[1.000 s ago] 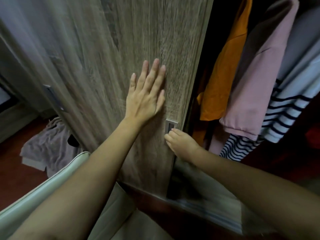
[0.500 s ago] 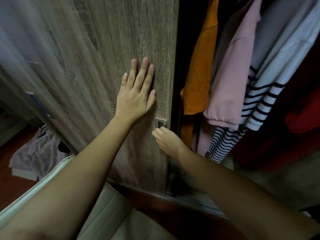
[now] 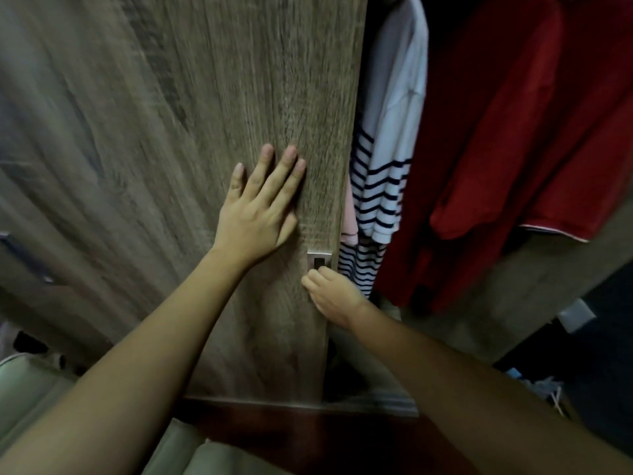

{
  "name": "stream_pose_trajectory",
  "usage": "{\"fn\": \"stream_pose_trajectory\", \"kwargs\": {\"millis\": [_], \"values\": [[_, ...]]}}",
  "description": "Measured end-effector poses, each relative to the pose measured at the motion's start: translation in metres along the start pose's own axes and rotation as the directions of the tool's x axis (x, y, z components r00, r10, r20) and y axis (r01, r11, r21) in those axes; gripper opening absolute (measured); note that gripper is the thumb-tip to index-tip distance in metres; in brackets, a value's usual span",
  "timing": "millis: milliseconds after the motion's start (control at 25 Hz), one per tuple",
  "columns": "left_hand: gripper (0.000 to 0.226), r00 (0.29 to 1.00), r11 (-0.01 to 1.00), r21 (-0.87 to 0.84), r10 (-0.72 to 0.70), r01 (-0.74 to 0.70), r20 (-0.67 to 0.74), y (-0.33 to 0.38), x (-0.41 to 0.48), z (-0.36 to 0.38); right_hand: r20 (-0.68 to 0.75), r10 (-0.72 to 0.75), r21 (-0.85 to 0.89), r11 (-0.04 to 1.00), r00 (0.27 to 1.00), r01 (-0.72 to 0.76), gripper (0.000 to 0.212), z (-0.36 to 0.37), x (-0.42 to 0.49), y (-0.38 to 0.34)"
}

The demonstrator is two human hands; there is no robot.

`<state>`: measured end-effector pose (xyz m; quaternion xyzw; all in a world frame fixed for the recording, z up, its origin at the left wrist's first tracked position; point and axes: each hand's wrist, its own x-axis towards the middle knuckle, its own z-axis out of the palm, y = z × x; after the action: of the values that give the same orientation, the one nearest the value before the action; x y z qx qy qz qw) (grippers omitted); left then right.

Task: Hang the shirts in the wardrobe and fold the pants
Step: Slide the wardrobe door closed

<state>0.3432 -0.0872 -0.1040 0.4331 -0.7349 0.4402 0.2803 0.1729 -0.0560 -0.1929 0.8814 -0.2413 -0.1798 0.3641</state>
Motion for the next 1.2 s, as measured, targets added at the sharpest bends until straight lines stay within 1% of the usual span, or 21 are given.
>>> {"fn": "stream_pose_trajectory", "kwargs": {"millis": [160, 400, 560, 680, 840, 1000, 1080, 1200], "values": [[0.069, 0.999, 0.999, -0.041, -0.002, 0.0, -0.048, 0.058, 0.029, 0.007, 0.072, 0.01, -0.033, 0.999, 0.997, -0.008, 0.04, 0.023, -0.054, 0.016], [0.07, 0.994, 0.996, -0.091, 0.006, -0.016, -0.108, 0.15, 0.076, 0.012, 0.184, 0.083, -0.026, 0.996, 0.979, -0.08, 0.04, 0.062, -0.142, 0.036], [0.069, 0.992, 0.993, -0.115, 0.004, -0.019, -0.129, 0.204, 0.102, 0.013, 0.234, 0.141, -0.008, 0.99, 0.962, -0.143, 0.042, 0.087, -0.189, 0.048], [0.068, 0.99, 0.993, -0.116, 0.008, -0.024, -0.139, 0.242, 0.12, 0.013, 0.264, 0.155, -0.006, 0.987, 0.952, -0.16, 0.041, 0.107, -0.225, 0.055], [0.07, 0.989, 0.992, -0.123, 0.007, -0.025, -0.149, 0.28, 0.139, 0.011, 0.287, 0.206, -0.003, 0.977, 0.935, -0.214, 0.043, 0.122, -0.259, 0.065], [0.069, 0.989, 0.992, -0.119, 0.013, -0.031, -0.148, 0.314, 0.157, 0.012, 0.306, 0.197, 0.021, 0.977, 0.931, -0.213, 0.044, 0.139, -0.293, 0.075], [0.069, 0.988, 0.992, -0.122, 0.011, -0.03, -0.156, 0.326, 0.163, 0.012, 0.29, 0.216, 0.039, 0.971, 0.932, -0.237, 0.043, 0.143, -0.303, 0.08], [0.068, 0.989, 0.993, -0.117, 0.014, -0.031, -0.15, 0.342, 0.17, 0.013, 0.305, 0.227, 0.055, 0.965, 0.925, -0.255, 0.042, 0.148, -0.317, 0.084]]}}
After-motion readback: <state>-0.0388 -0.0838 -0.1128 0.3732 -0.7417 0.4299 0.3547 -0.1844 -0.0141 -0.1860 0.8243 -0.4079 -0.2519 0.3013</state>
